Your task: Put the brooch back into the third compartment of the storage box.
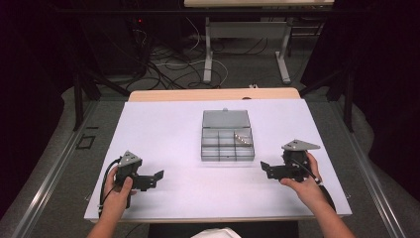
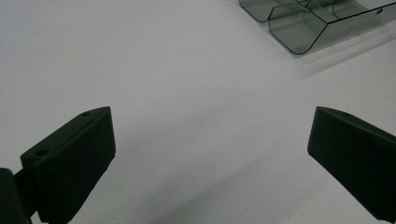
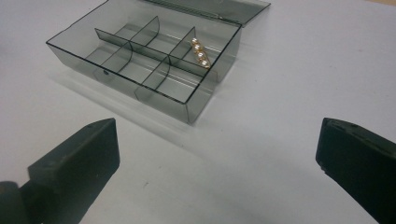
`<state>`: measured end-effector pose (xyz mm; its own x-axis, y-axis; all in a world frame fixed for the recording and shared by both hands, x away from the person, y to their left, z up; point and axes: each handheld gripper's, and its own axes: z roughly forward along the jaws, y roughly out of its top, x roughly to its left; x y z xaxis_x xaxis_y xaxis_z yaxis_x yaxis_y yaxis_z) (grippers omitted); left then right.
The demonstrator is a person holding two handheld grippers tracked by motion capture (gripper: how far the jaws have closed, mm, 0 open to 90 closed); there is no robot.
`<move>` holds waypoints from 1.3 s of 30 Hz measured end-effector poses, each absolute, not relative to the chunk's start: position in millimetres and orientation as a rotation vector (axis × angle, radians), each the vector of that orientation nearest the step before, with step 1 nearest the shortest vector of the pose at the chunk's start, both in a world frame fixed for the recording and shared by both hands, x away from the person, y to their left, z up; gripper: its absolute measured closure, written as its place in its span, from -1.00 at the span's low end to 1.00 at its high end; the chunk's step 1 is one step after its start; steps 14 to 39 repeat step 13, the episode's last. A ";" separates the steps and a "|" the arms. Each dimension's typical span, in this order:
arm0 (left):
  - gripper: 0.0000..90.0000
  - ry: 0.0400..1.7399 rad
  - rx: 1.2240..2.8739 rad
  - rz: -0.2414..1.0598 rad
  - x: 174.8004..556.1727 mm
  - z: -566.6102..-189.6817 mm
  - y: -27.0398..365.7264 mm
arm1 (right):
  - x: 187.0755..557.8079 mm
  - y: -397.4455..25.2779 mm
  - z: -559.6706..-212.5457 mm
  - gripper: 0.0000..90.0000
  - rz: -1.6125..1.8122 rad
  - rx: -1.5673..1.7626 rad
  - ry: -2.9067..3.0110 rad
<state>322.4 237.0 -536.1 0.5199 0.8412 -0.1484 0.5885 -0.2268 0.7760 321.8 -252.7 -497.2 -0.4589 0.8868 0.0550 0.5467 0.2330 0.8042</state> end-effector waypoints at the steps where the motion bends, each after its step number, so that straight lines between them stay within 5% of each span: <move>1: -0.98 1.171 1.935 0.385 322.7 -536.3 237.1 | 320.6 -254.9 -499.2 -1.00 1.101 1.317 2.090; 39: -0.98 1.171 1.945 0.394 325.5 -536.2 238.0 | 316.4 -273.7 -522.7 -1.00 1.076 1.376 2.048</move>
